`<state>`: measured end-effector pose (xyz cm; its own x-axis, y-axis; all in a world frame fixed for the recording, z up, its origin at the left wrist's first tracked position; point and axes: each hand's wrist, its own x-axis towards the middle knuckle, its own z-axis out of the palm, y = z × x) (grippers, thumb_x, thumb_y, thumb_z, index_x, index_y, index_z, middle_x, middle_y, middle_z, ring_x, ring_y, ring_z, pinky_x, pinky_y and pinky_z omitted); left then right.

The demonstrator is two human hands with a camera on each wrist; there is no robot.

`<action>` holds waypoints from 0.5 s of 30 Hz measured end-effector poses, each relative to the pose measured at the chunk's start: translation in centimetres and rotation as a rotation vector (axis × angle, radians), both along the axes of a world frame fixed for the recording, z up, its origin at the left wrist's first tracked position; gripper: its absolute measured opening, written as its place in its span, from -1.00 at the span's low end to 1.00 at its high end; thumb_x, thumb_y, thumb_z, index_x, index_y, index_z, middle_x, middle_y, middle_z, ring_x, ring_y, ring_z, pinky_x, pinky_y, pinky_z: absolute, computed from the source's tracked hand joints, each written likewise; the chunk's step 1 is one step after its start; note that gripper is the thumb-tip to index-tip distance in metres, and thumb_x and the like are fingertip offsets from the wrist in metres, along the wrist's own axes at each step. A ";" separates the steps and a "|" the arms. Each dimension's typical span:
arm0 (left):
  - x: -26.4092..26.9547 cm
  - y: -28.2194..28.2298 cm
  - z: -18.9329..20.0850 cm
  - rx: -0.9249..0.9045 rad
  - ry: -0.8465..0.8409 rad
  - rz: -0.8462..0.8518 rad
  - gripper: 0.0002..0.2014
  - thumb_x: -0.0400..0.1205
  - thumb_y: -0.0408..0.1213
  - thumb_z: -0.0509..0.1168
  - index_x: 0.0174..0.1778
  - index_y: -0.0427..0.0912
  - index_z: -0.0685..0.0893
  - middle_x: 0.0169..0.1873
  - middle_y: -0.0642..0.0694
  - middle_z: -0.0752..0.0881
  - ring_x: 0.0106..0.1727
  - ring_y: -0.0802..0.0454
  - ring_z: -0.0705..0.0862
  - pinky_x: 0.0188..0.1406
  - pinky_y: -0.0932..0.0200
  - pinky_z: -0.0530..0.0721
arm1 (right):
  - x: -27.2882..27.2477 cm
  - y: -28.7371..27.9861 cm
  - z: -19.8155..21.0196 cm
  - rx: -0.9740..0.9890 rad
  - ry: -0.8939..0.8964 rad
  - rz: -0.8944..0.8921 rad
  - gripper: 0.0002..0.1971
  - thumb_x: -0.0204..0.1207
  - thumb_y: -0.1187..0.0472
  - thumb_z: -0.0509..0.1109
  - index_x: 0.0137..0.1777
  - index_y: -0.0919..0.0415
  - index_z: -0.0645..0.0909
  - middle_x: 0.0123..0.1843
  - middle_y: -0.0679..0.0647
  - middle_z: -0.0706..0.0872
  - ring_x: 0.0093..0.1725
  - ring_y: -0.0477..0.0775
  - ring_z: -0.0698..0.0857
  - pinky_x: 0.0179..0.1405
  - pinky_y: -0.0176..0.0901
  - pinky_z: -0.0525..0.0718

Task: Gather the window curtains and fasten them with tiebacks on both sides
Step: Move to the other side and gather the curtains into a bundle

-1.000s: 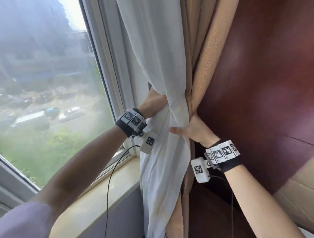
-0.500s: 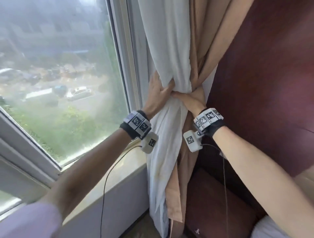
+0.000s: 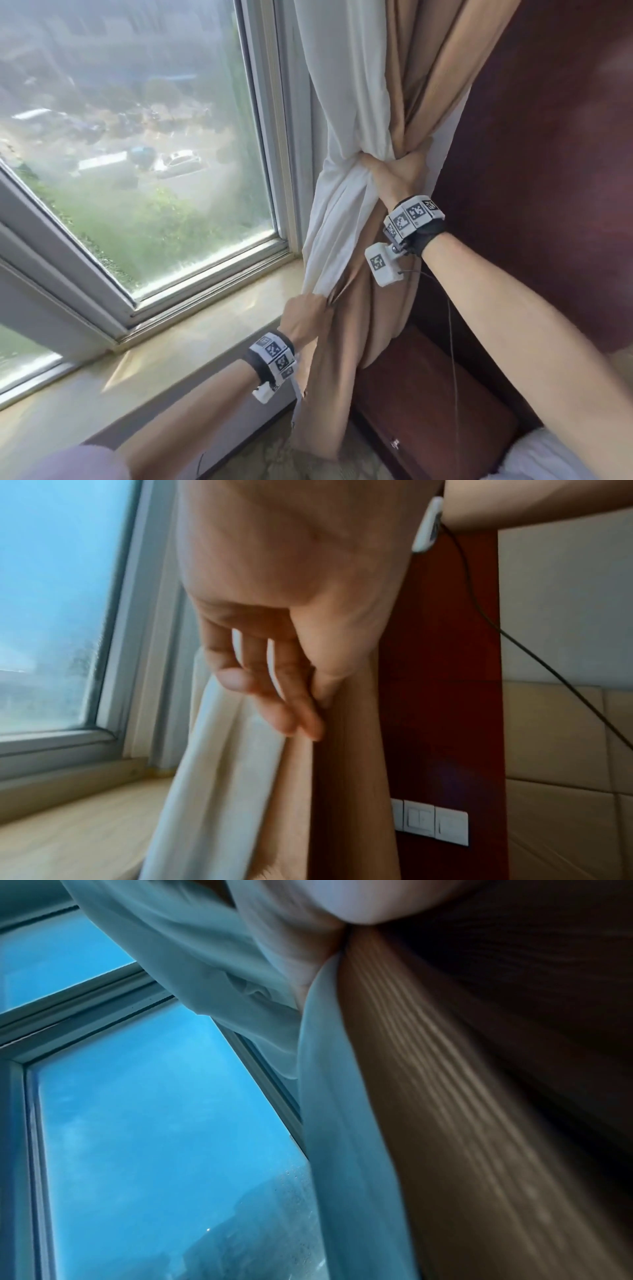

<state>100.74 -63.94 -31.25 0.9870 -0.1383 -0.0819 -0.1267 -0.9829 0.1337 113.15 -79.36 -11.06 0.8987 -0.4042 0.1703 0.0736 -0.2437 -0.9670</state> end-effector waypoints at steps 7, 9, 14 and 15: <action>-4.0 4.7 3.2 -0.298 0.070 -0.312 -0.74 0.76 -0.07 0.30 -0.20 -0.07 0.70 -0.33 0.04 0.75 -0.31 0.03 0.66 -0.24 0.04 0.69 | 0.3 -0.6 0.3 -0.010 0.021 0.038 0.30 0.14 -0.21 0.71 0.80 0.11 0.06 0.50 0.07 0.70 0.45 0.30 0.72 0.54 0.22 0.62; -6.0 5.5 4.9 -0.430 0.091 -0.364 -0.78 0.78 -0.13 0.26 -0.06 -0.10 0.76 -0.29 0.06 0.74 -0.29 0.09 0.65 -0.26 0.15 0.63 | 0.4 -0.6 0.3 -0.019 0.028 0.046 0.32 0.15 -0.22 0.70 0.82 0.12 0.03 0.52 0.09 0.70 0.46 0.32 0.71 0.56 0.25 0.60; -9.9 6.8 10.5 -0.583 0.180 -0.429 -0.79 0.85 -0.20 0.25 -0.09 -0.03 0.69 -0.24 0.06 0.62 -0.22 0.08 0.59 -0.19 0.19 0.54 | 0.5 -0.5 0.2 -0.023 0.035 0.085 0.37 0.17 -0.20 0.73 0.85 0.15 -0.04 0.59 0.13 0.64 0.51 0.31 0.68 0.59 0.19 0.58; -10.5 6.8 11.4 -0.592 0.198 -0.446 -0.77 0.86 -0.18 0.24 -0.11 -0.01 0.67 -0.25 0.05 0.63 -0.22 0.05 0.60 -0.18 0.14 0.58 | 0.5 -0.5 0.1 -0.022 0.031 0.094 0.37 0.18 -0.19 0.73 0.85 0.16 -0.05 0.60 0.13 0.62 0.53 0.31 0.66 0.60 0.18 0.57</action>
